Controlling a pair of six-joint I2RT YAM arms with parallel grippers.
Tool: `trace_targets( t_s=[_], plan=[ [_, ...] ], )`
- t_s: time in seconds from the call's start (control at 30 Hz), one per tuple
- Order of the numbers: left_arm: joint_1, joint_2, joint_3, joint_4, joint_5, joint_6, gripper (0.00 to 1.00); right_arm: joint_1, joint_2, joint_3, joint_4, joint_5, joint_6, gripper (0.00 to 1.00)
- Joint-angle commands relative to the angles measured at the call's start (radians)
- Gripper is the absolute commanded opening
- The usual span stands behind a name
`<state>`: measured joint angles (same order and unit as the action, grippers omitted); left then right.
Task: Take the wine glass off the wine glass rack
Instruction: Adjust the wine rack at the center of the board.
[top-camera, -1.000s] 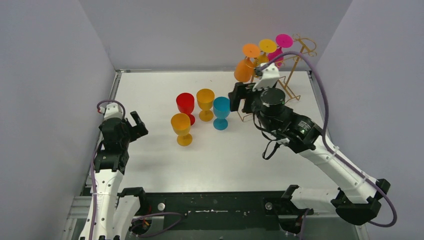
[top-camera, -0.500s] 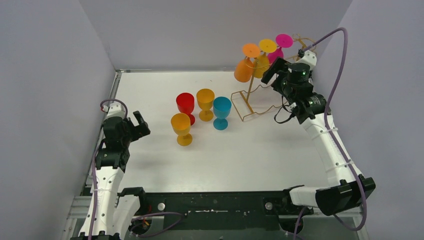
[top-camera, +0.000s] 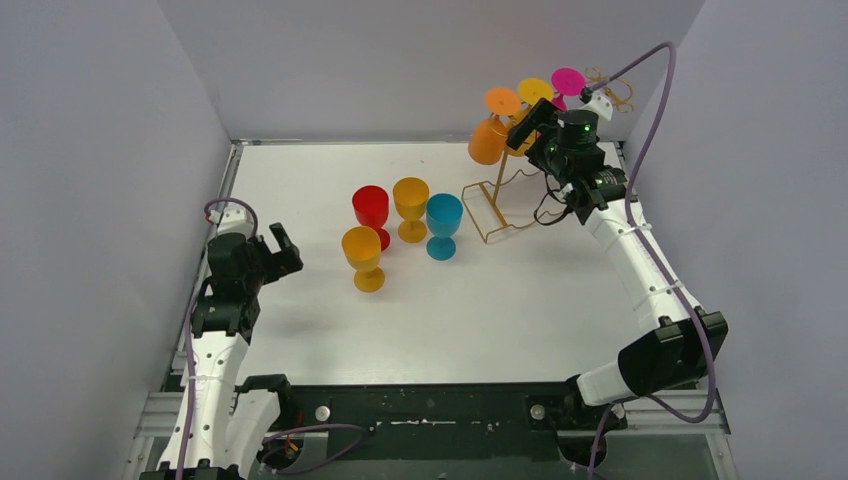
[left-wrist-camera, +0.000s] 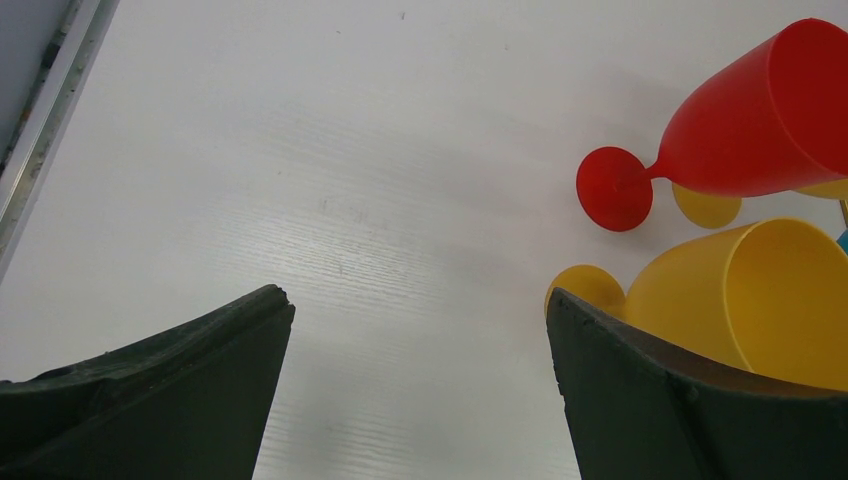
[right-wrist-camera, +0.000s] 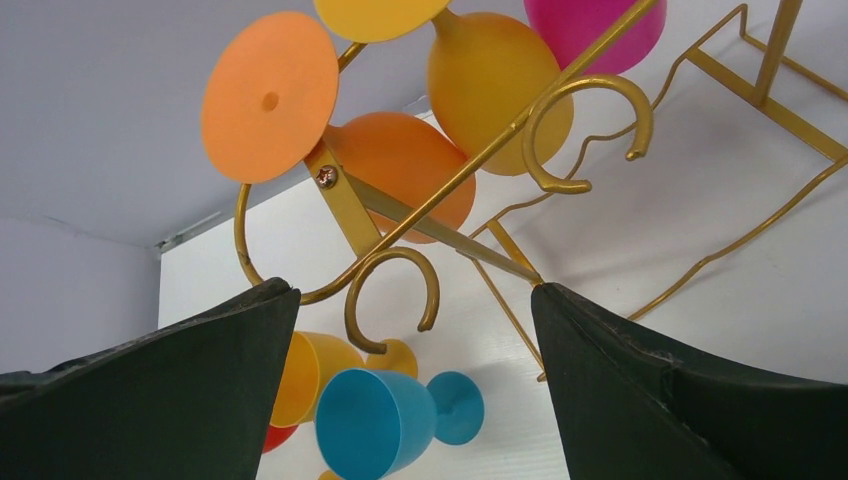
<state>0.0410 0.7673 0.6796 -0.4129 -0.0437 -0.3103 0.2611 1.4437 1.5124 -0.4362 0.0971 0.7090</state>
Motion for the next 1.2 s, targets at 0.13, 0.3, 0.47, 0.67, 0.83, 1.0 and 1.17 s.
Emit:
trace_targets(
  t_s=[0.13, 0.3, 0.47, 0.67, 0.83, 1.0, 1.17],
  plan=[
    [0.003, -0.002, 0.004, 0.051, 0.024, 0.014, 0.98, -0.001, 0.054, 0.048, 0.050, 0.050, 0.007, 0.90],
    [0.003, -0.007, 0.004, 0.051, 0.023, 0.015, 0.97, -0.003, 0.072, 0.053, 0.050, 0.058, -0.011, 0.90],
    [0.003, -0.008, 0.002, 0.052, 0.026, 0.014, 0.97, -0.002, 0.073, 0.059, 0.016, 0.069, -0.036, 0.90],
    [0.003, -0.011, 0.000, 0.056, 0.033, 0.017, 0.97, -0.044, 0.036, 0.015, -0.020, 0.049, -0.103, 0.87],
    [0.002, -0.010, 0.001, 0.057, 0.037, 0.019, 0.97, -0.088, -0.002, -0.001, -0.042, 0.011, -0.140, 0.86],
    [0.002, -0.011, -0.001, 0.056, 0.042, 0.019, 0.97, -0.124, -0.020, 0.007, -0.080, -0.032, -0.165, 0.83],
    [0.003, -0.009, 0.000, 0.060, 0.044, 0.021, 0.97, -0.158, -0.058, 0.010, -0.110, -0.027, -0.198, 0.82]
  ],
)
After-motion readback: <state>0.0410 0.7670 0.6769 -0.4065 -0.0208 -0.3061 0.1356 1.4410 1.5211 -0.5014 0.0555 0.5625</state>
